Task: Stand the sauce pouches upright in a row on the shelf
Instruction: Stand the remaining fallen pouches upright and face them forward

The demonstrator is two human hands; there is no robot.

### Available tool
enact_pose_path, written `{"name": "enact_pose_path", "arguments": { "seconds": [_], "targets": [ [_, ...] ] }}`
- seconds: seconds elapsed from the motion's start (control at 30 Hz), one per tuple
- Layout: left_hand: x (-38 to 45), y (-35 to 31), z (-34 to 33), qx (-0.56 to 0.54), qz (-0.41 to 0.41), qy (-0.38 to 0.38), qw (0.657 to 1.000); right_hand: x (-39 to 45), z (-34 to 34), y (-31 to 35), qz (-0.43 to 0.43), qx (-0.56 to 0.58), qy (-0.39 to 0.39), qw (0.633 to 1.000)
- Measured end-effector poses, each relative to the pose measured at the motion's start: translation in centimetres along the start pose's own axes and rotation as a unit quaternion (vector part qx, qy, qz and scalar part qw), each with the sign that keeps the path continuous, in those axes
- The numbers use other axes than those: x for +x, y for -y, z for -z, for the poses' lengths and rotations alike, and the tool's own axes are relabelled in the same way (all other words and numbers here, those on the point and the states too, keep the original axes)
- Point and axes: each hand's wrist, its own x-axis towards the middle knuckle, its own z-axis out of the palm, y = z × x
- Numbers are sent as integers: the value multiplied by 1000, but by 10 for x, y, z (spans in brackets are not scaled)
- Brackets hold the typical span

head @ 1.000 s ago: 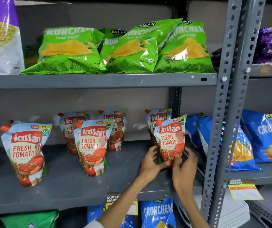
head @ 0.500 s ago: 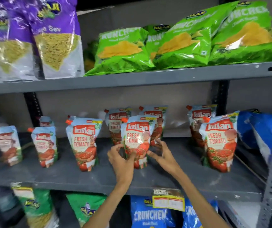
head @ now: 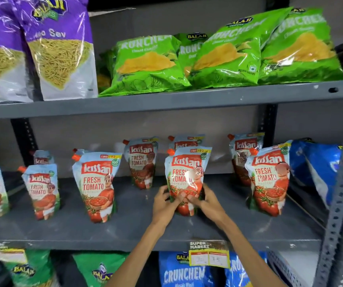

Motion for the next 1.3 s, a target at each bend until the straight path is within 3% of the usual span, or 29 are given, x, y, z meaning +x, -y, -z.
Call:
{"name": "enact_pose_path", "arguments": {
  "seconds": [0.4, 0.53, 0.6, 0.7, 0.83, 1.07, 1.13, 1.2, 1.3],
  "targets": [
    [-10, -7, -33, -36, 3, 34, 999, -20, 29, 4, -59, -39, -28, 997],
    [-26, -8, -17, -8, -44, 19, 999, -30, 33, 23, -110, -248, -122, 955],
    [-33, -11, 7, 22, -73, -2, 997, -37, 23, 38, -77, -287, -164, 941],
    [-41, -18, 51, 32, -112, -49, 992, -38, -15, 62, -41, -246, -99, 963],
    [-44, -26, 115, 18, -149, -131, 980, -24, -87, 76, 7, -80, 26, 996],
    [-27, -6, 232, 91, -157, -259, 949, 11, -207, 61, -22, 9, 56, 998],
    [-14, 1, 259, 70, -89, -229, 967, 16, -230, 57, -28, -2, 63, 998],
    [-3, 5, 274, 6, -29, -148, 988, 17, -244, 54, -30, -3, 76, 997],
    [7, 13, 283, -1, 0, -60, 998, 20, -255, 44, -19, -15, 58, 998]
  ]
}}
